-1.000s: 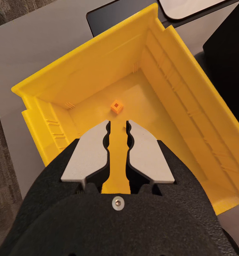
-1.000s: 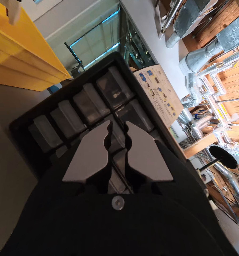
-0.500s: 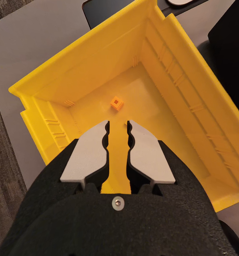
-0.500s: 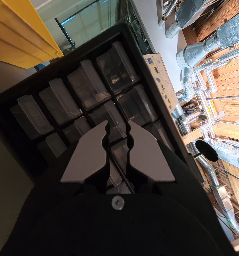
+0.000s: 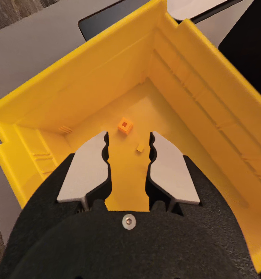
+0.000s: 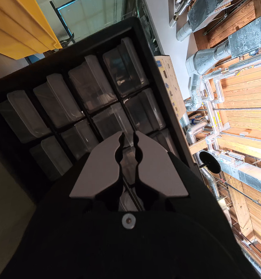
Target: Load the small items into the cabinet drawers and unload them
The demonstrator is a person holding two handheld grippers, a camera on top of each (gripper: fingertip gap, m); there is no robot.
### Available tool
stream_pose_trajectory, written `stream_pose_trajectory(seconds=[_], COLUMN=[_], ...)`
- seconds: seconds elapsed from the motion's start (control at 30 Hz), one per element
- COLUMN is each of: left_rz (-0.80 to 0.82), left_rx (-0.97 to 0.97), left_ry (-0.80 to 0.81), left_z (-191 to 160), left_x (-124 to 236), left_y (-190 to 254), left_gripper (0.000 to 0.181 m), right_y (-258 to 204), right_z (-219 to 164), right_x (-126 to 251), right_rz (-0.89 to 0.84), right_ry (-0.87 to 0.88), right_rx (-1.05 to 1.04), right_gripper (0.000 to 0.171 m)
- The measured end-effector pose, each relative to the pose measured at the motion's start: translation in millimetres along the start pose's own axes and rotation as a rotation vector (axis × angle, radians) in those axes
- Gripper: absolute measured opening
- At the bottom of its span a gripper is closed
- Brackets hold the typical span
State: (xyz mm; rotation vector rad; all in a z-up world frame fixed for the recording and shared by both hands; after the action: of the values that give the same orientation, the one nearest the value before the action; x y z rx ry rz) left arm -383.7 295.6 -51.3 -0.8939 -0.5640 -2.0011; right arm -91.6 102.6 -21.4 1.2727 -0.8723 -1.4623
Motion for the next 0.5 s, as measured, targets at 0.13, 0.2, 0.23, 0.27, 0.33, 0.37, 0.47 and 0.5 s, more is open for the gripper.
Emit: stream_pose_trajectory(seconds=[0.13, 0.2, 0.23, 0.27, 0.33, 0.37, 0.47, 0.5], left_rz=[0.000, 0.036, 0.075, 0.107, 0.120, 0.101, 0.055, 0.082], left_rx=[0.028, 0.014, -0.004, -0.017, -0.005, 0.022, 0.072, 0.060], left_ry=[-0.003, -0.019, -0.029, -0.040, -0.059, -0.061, -0.076, -0.095], left_z=[2, 1, 0, -1, -2, -2, -3, -5], left_x=[-17, -25, -28, -30, -35, -37, -41, -42], left_y=[-2, -3, -5, -7, -8, -8, -8, -10], left_gripper=[0.046, 0.047, 0.047, 0.047, 0.045, 0.043, 0.043, 0.042], right_y=[2, 3, 4, 4, 5, 5, 5, 6], right_z=[1, 2, 2, 3, 4, 4, 6, 6], right_x=[8, 12, 14, 15, 18, 20, 25, 26], right_rz=[0.010, 0.009, 0.007, 0.007, 0.005, 0.005, 0.009, 0.011], right_ry=[-0.008, 0.006, 0.006, 0.007, 0.013, 0.012, 0.016, 0.017], right_rx=[-0.004, -0.008, -0.008, -0.008, -0.013, -0.012, -0.009, -0.009], right_gripper=[0.012, 0.011, 0.011, 0.011, 0.011, 0.011, 0.012, 0.012])
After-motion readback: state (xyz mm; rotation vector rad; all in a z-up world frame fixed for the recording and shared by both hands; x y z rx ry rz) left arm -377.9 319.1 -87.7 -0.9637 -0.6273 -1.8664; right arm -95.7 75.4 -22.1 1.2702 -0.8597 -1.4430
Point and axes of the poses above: each gripper's, where its closed fingertips meet, x back along the fingers, z out of its top, y = z × x across the jaws, the point moved 6 cm from there along x, back along the fingers, and after that the axes turned 11 degrees about x, right-handed, at the moved point
